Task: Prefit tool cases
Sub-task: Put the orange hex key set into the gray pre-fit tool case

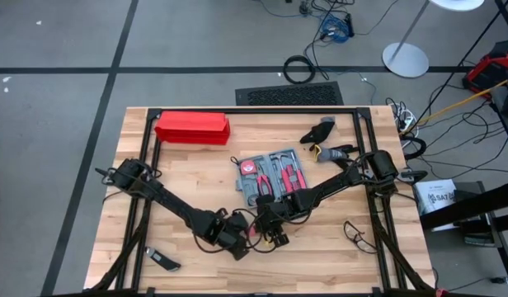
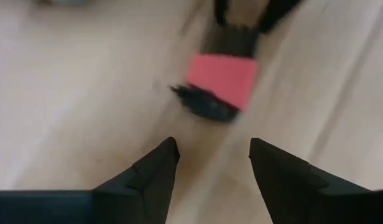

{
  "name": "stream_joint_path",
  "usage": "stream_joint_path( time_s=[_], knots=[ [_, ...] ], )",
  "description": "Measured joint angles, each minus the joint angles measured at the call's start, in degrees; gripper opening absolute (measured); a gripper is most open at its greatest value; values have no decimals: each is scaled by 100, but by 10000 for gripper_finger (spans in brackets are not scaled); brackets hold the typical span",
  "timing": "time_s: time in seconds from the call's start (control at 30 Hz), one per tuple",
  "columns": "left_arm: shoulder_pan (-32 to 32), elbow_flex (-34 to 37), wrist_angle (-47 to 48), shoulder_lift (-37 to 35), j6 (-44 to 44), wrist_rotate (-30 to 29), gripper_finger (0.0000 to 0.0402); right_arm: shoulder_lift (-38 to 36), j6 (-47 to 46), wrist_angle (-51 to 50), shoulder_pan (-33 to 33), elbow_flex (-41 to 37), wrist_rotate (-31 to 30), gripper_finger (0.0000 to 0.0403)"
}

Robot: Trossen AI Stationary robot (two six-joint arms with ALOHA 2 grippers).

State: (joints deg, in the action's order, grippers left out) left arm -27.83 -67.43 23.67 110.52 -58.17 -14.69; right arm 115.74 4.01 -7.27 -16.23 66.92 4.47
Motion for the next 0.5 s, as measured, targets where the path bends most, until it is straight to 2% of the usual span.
stream_joint_path(
  time_s=[0.27, 0.5],
  knots=[
    [159, 36, -626, 17, 44, -307, 214, 0, 8, 10, 0, -2, -11, 128],
    [260, 25, -747, 237, -128, -29, 214, 0, 87, 39, 0, -9, -9, 128]
  ],
)
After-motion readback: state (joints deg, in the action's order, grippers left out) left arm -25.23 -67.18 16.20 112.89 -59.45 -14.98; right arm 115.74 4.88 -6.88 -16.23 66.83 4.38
